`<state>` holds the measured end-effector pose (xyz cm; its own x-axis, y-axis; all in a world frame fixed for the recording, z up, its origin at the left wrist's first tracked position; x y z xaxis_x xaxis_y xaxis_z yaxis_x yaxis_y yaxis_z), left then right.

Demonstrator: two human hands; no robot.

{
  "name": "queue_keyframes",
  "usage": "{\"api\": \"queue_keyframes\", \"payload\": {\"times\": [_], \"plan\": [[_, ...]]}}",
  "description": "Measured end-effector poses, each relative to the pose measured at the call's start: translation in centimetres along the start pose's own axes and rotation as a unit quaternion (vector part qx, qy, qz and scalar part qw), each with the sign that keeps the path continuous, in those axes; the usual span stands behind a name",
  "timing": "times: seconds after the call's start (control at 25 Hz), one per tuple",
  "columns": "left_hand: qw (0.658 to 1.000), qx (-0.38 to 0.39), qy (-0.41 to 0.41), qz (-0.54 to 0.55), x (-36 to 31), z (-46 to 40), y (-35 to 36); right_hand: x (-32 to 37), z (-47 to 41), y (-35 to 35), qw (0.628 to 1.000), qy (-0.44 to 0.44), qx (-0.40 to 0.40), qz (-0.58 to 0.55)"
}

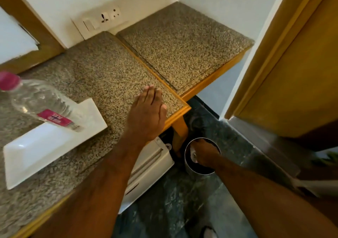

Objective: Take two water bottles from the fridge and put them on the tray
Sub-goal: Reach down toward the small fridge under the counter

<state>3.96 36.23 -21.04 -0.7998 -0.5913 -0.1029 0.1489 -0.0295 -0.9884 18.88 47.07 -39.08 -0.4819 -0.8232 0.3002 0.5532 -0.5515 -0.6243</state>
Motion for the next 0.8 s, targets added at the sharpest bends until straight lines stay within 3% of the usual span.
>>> {"api": "queue_keyframes", "payload": {"times": [0.2,0.52,0.8], "plan": [[0.997,-0.030,-0.066,-0.027,-0.6,0.7,0.5,-0.8,-4.2,4.0,0.999,0.031,0.016,-0.018],[0.994,-0.046,-0.086,-0.045,-1.2,2.4,0.5,-0.7,-5.9,7.3,1.000,0.016,-0.008,-0.010],[0.994,-0.067,-0.077,-0.038,-1.0,2.4,1.0,-2.6,-6.8,10.4,0.977,0.098,-0.056,-0.179]]}}
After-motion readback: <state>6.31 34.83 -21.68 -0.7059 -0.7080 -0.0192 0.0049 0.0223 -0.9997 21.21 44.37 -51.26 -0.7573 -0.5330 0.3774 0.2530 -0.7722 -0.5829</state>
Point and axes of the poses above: each hand's wrist, its own z-axis away from the middle knuckle, its own y-axis out of the palm, x = y × z, the point moved 6 cm from there along -z, towards the middle knuckle, and after that the axes turned 14 degrees about x, right-handed, at the moved point
